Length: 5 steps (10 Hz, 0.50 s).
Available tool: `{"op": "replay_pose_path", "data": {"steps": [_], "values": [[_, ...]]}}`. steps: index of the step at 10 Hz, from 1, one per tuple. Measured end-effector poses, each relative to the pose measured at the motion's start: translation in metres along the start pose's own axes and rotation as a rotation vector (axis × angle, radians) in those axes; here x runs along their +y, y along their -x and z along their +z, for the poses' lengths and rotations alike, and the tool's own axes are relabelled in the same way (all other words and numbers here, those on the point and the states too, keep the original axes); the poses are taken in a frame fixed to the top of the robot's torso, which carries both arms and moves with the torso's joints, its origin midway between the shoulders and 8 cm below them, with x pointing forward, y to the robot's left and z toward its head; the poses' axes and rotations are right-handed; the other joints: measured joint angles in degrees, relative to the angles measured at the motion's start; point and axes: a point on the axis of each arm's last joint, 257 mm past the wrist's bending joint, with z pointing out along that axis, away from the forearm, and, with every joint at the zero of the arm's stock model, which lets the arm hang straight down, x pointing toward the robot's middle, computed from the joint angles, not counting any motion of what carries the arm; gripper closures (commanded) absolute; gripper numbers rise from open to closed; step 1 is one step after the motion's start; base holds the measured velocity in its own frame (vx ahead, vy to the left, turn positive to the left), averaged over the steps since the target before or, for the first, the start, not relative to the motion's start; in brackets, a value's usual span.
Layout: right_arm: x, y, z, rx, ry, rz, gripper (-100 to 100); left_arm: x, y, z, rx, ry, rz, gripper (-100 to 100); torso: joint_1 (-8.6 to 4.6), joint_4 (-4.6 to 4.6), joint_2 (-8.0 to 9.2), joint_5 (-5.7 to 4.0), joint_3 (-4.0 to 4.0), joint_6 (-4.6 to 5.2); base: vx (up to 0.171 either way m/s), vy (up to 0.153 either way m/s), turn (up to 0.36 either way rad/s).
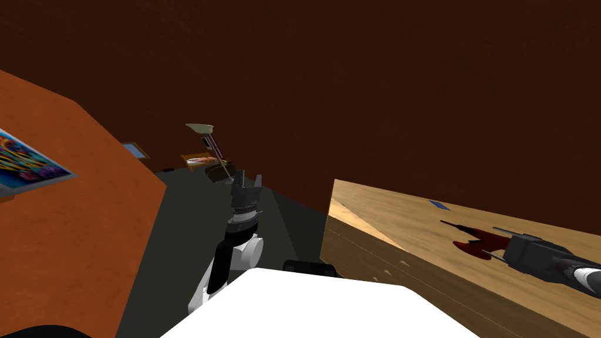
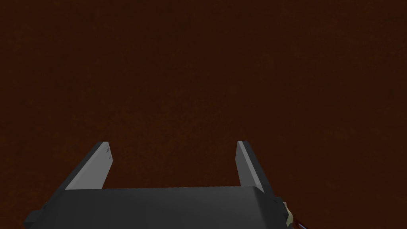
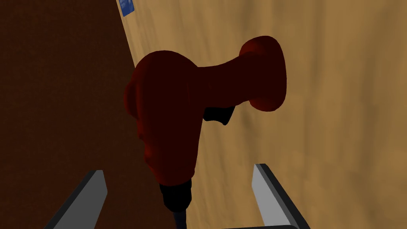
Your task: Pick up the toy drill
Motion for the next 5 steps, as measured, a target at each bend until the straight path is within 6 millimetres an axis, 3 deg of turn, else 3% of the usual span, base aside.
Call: {"op": "replay_pose_path", "data": {"steps": [1,2,5], "values": [[0.0,0.0001,0.0,0.0,0.0,0.0,-100,0.0,0.0,0.0,0.0,0.0,0.0,0,0.04,0.04,0.16,0.01,0.1,0.01,0.0,0.0,0.0],[0.0,0.0001,0.0,0.0,0.0,0.0,100,0.0,0.0,0.0,0.0,0.0,0.0,0,0.06,0.06,0.24,0.02,0.15,0.01,0.0,0.0,0.0],[0.0,0.0001,0.0,0.0,0.0,0.0,100,0.0,0.0,0.0,0.0,0.0,0.0,0,0.07,0.08,0.29,0.02,0.18,0.02,0.0,0.0,0.0]]}}
